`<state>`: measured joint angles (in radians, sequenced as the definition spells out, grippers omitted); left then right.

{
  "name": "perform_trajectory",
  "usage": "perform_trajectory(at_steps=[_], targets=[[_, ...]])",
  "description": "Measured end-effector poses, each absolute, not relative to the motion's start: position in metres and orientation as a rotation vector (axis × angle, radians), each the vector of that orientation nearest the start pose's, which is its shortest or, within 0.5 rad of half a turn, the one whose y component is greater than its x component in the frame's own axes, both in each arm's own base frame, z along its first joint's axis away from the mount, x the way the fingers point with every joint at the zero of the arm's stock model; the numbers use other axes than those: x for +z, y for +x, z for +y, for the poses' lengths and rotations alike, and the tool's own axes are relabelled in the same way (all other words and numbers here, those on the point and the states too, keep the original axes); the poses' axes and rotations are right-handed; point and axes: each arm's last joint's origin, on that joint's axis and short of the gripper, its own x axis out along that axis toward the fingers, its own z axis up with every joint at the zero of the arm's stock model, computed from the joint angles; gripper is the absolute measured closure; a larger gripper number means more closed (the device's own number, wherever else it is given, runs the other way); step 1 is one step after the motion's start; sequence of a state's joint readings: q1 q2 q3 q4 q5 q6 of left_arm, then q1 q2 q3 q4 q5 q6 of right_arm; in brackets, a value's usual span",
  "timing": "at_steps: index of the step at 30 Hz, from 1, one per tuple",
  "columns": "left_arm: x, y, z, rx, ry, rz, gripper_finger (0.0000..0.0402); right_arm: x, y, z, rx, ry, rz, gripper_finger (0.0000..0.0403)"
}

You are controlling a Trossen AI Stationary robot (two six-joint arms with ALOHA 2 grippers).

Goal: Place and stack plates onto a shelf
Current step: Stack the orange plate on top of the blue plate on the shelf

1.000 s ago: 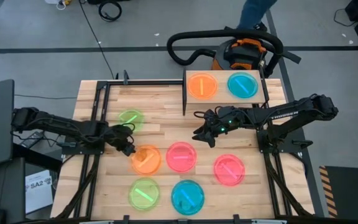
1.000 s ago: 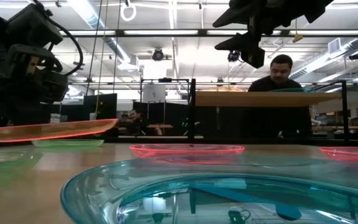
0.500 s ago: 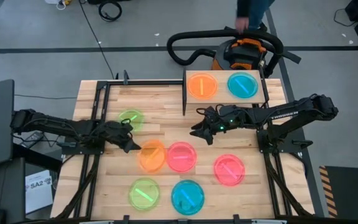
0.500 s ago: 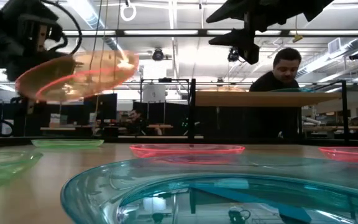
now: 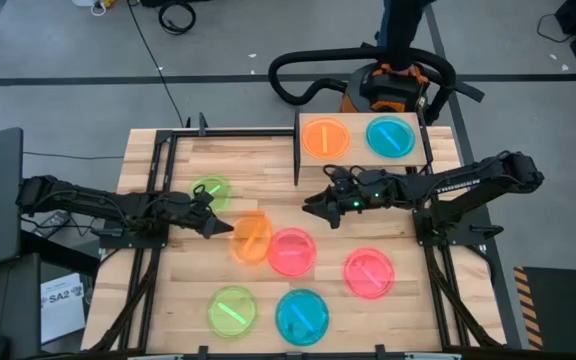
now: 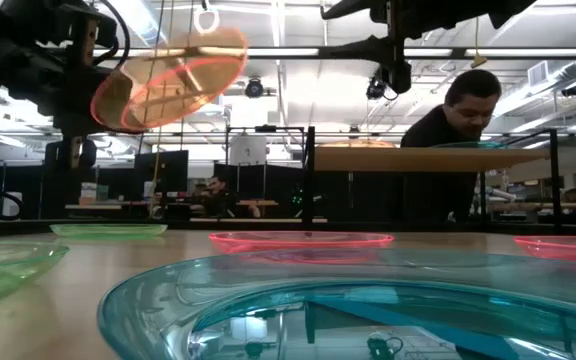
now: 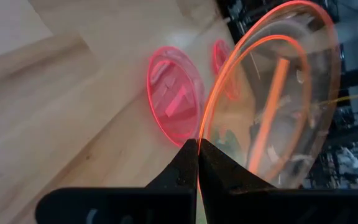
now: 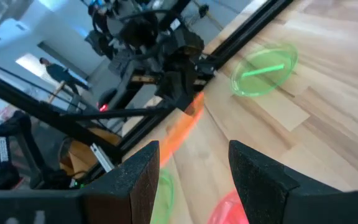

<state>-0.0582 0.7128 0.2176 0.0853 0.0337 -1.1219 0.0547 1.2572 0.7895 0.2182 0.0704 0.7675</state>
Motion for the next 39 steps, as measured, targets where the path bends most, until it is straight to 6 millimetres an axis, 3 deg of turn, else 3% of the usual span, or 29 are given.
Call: perform_trajectory(at_steps=[14, 27, 33, 39], targets=[[0.174, 0.153, -0.003, 0.364, -1.043, 0.275, 0.0393, 0.274, 0.28, 0.024, -0.223, 0.72, 0.143, 0.0222], [0.176, 0.152, 0.002, 0.505, -0.948, 0.167, 0.0393, 0.232, 0.328, 0.022, -0.207, 0.676, 0.032, 0.0224], [0.177, 0.152, 0.003, 0.509, -0.947, 0.16, 0.0393, 0.211, 0.34, 0.013, -0.24, 0.673, 0.039, 0.0224], [0.177, 0.152, 0.003, 0.511, -0.947, 0.157, 0.0393, 0.203, 0.353, 0.012, -0.245, 0.651, 0.057, 0.0225]])
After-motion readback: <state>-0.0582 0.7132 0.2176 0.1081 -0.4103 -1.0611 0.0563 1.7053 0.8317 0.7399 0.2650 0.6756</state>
